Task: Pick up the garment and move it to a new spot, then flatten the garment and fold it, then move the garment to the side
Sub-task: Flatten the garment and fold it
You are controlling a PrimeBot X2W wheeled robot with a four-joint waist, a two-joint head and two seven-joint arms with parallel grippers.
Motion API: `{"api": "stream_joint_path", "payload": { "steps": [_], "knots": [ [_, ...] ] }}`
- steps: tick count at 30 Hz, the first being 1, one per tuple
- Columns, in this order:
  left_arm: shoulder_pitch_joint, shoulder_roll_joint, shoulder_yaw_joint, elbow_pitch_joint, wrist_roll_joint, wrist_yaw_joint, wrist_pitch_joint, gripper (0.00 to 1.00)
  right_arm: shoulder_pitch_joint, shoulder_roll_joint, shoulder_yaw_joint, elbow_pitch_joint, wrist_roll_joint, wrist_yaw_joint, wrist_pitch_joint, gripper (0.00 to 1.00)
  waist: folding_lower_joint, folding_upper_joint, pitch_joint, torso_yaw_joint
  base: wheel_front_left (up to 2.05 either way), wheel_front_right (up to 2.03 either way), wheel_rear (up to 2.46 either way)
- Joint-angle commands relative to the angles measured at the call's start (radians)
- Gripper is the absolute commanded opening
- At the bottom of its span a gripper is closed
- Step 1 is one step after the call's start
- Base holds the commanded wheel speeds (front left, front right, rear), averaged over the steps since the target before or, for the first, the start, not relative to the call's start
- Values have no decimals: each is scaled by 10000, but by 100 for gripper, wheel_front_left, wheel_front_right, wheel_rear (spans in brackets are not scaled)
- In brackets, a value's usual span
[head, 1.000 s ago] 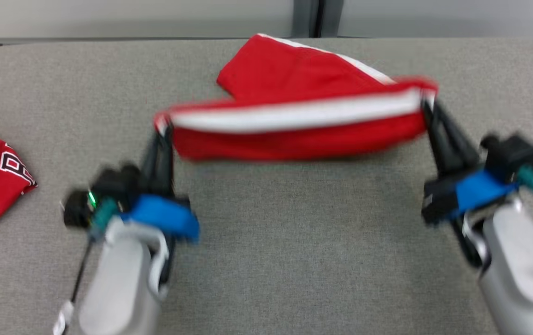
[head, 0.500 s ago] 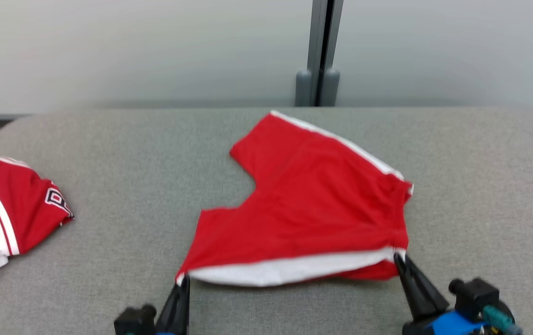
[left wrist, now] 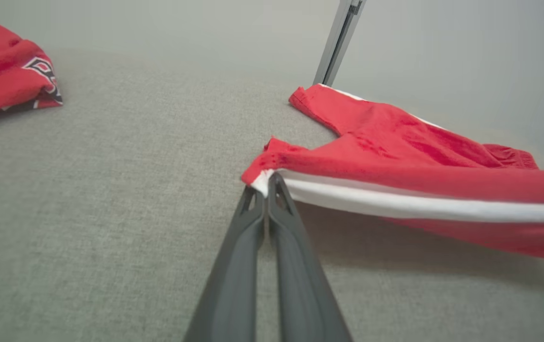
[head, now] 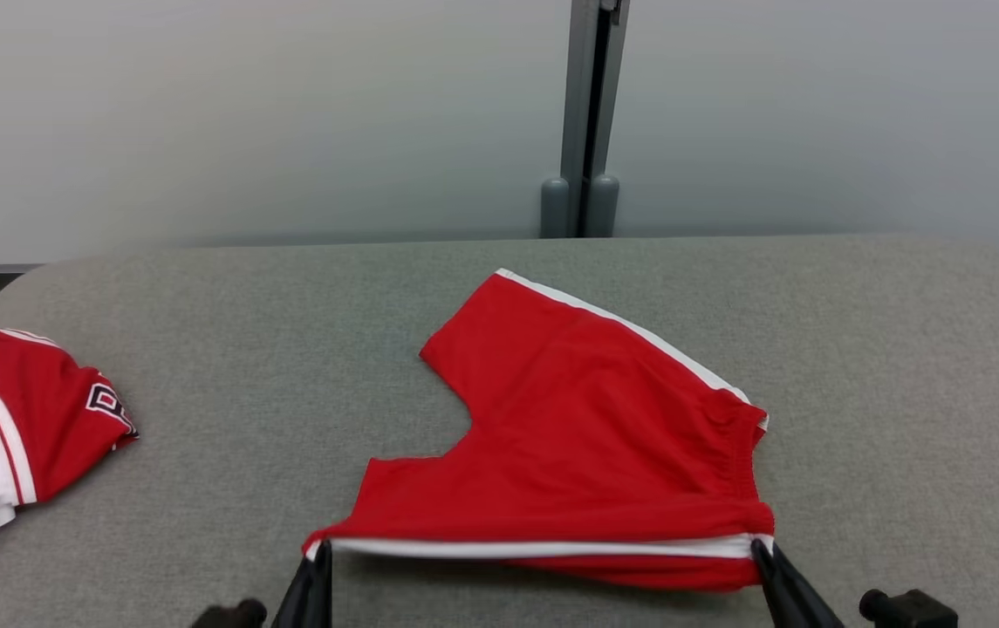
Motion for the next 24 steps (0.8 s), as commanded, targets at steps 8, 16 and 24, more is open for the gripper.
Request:
{"api": "stream_joint_path", "payload": {
  "steps": [8,16,24],
  "knots": [
    [-3519,-2,-313,876,648,-43,-26,0,-1955,414,-655,193,640,-1,-38,0,1,3,1544,-758,0,0,0],
    [-7273,21,-553,2737,1123,-57,-25,0,-4167,701,-393,756,978,-1,-38,0,1,3,3277,-1486,0,0,0],
    [-10073,577,-1116,5113,1480,-410,102,0,-5492,772,-100,1213,1522,-1,-36,0,1,3,4274,-1969,0,0,0]
  ]
}}
